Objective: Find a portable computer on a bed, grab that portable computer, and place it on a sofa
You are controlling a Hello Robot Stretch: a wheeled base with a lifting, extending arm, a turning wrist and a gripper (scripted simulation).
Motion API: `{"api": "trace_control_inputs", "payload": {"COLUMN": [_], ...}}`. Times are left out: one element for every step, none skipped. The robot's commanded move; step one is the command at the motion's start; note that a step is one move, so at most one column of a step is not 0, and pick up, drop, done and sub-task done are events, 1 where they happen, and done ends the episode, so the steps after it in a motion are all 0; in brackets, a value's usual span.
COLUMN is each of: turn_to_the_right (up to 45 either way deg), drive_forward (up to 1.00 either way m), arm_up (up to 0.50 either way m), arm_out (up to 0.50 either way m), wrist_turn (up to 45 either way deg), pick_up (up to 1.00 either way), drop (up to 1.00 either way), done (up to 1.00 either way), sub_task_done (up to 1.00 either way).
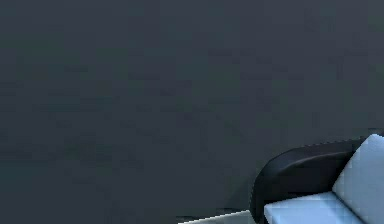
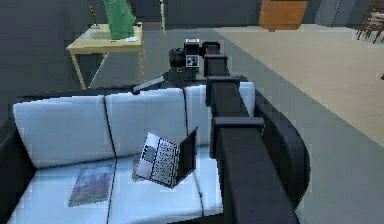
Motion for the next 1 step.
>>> {"api": "trace_control_inputs", "payload": {"turn_to_the_right": [0.0], "drive_forward": [0.00], "arm_up": [0.00], "arm_out": [0.00], "wrist_turn": [0.0], "pick_up": [0.00], "drop": [0.00], "done": [1.00], "sub_task_done": [0.00]}}
